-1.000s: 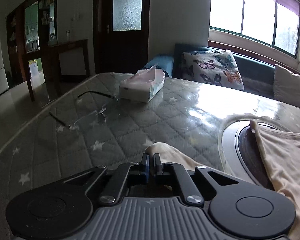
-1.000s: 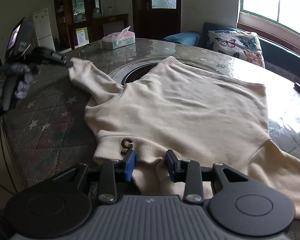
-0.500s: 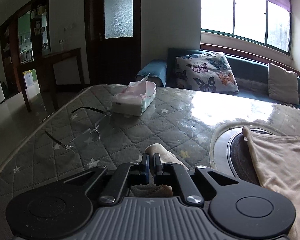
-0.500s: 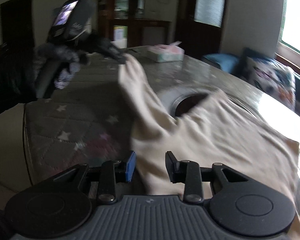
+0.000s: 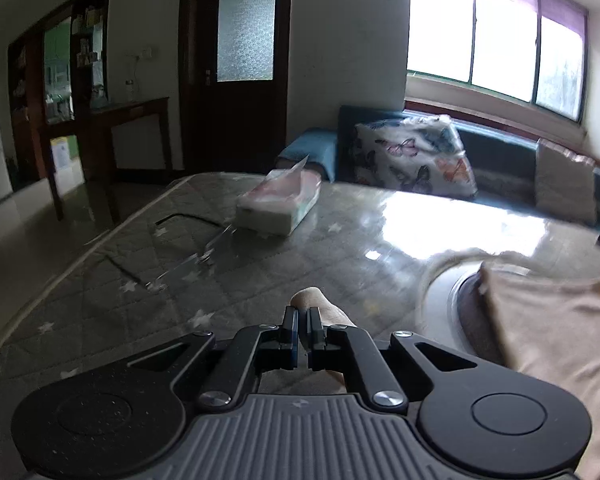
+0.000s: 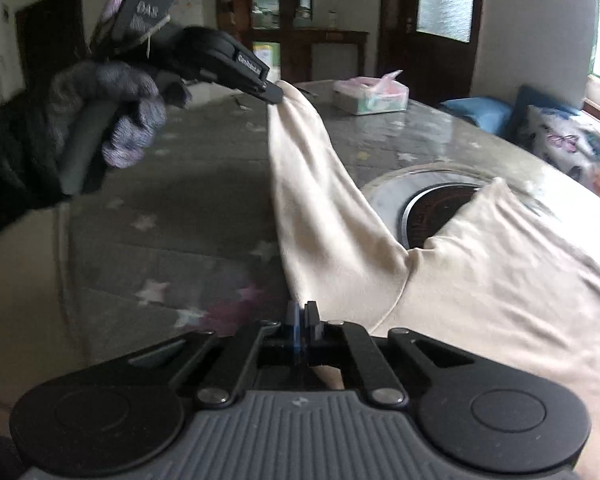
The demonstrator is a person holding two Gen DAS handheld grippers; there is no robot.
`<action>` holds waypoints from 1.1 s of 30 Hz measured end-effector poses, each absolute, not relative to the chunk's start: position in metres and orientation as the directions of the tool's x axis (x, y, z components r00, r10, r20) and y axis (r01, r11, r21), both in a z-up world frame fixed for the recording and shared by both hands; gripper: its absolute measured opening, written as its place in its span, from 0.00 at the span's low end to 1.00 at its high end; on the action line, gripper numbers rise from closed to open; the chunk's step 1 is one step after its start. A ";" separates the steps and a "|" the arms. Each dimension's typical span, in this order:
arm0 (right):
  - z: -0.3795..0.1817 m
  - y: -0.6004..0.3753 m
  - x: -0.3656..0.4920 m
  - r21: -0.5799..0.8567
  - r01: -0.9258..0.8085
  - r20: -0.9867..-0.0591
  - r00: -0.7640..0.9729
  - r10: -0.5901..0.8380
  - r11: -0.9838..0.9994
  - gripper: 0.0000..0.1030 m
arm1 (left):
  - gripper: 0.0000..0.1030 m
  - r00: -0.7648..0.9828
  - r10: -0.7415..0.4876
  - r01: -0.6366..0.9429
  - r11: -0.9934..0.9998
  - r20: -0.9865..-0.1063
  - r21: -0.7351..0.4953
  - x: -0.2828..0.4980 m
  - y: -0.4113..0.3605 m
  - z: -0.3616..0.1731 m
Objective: Fold clothes
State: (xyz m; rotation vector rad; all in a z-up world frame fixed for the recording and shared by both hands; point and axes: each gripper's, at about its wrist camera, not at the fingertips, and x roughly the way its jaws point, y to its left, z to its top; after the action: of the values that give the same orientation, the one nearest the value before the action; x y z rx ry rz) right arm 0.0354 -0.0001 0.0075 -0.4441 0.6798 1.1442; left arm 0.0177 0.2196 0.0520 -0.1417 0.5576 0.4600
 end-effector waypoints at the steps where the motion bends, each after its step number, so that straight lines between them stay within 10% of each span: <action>1: 0.006 -0.001 0.036 0.015 -0.932 -0.699 0.248 0.671 0.361 0.02 | 0.04 0.734 0.393 -0.465 0.885 -0.554 0.010 0.018 0.219 0.046; 14: 0.029 -0.054 0.039 -0.009 -0.885 -0.674 0.350 0.651 0.466 0.21 | 0.05 0.637 0.425 -0.558 0.830 -0.644 -0.003 -0.002 0.231 0.007; 24: 0.015 -0.126 0.055 0.026 -0.778 -0.699 0.435 0.569 0.627 0.21 | 0.32 0.638 0.473 -0.585 0.811 -0.608 0.017 -0.012 0.221 0.029; 33: 0.013 -0.141 0.052 0.061 -0.765 -0.681 0.437 0.587 0.641 0.22 | 0.37 0.766 0.233 -0.303 0.953 -0.599 -0.018 0.012 0.141 0.049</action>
State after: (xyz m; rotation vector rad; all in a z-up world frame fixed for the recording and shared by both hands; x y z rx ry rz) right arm 0.0519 -0.1412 0.0130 -0.2732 0.7281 0.8537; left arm 0.0123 0.1414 0.0493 -0.1160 0.6345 0.2920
